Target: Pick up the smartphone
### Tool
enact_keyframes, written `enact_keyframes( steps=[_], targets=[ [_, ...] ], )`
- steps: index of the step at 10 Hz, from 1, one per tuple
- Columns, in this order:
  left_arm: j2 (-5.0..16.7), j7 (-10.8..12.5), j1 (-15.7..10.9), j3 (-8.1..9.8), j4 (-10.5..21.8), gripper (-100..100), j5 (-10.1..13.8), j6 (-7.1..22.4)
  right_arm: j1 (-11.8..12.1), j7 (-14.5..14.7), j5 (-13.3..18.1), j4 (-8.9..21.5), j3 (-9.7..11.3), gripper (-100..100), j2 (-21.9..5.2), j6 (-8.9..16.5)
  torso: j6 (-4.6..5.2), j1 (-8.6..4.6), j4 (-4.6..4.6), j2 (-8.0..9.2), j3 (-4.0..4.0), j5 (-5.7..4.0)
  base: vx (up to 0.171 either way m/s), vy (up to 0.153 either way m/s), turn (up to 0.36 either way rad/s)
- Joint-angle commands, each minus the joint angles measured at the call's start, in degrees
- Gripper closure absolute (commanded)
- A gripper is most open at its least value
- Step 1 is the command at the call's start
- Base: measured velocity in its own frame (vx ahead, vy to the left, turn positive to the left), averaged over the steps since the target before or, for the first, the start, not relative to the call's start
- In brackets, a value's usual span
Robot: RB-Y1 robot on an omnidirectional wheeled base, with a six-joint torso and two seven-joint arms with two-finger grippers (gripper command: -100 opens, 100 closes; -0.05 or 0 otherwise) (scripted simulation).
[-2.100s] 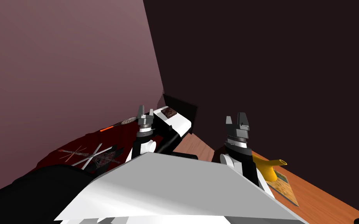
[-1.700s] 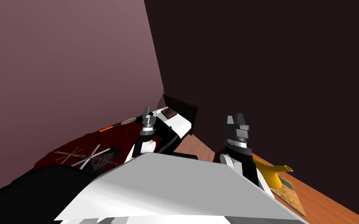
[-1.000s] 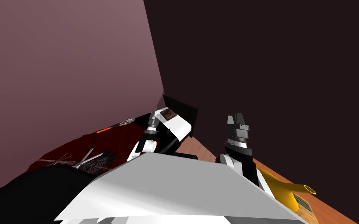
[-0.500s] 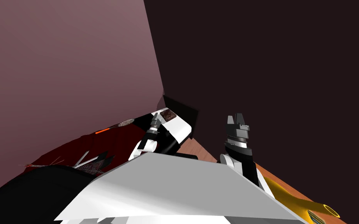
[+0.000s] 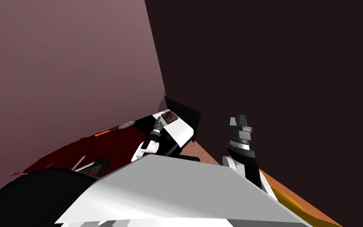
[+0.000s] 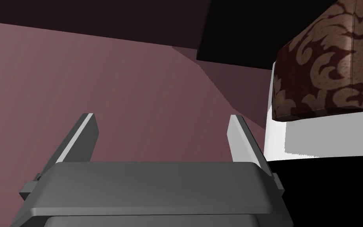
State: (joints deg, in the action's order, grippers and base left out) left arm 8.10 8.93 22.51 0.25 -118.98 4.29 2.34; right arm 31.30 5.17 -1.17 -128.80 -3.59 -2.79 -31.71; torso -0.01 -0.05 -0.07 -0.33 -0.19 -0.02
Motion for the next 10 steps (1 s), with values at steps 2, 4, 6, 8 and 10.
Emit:
enact_keyframes(
  steps=[2,4,6,8,10],
  targets=[
    [-0.4,1.6,-1.2,-0.02,2.9,-100,-0.2,4.7,0.0,0.0,0.0,0.0,0.0,0,0.0,0.0,0.01,-0.01,-0.01,0.00,-0.01,0.00,0.083,-0.030,0.027],
    [-0.3,2.7,-2.0,0.16,4.6,-100,-0.1,7.6,0.0,0.0,0.0,0.0,0.0,0,0.0,0.0,0.01,-0.04,0.00,0.03,0.01,-0.01,0.083,-0.026,0.023],
    [-0.1,3.8,-2.8,0.37,6.3,-100,0.1,11.4,0.0,0.0,0.0,0.0,0.0,0,0.0,0.0,0.01,0.01,-0.01,0.03,0.00,0.00,0.076,-0.020,0.028],
    [0.0,4.9,-3.7,0.61,8.2,-100,0.3,14.5,0.0,0.0,0.0,0.0,0.0,0,0.0,0.0,0.00,-0.01,0.00,0.07,0.03,0.00,0.070,-0.028,0.025],
    [0.3,6.0,-4.6,0.88,10.0,-100,0.6,17.6,0.0,0.0,0.0,0.0,0.0,0,0.0,0.0,0.01,-0.03,0.00,0.06,0.02,-0.01,0.075,-0.033,0.026]
  ],
)
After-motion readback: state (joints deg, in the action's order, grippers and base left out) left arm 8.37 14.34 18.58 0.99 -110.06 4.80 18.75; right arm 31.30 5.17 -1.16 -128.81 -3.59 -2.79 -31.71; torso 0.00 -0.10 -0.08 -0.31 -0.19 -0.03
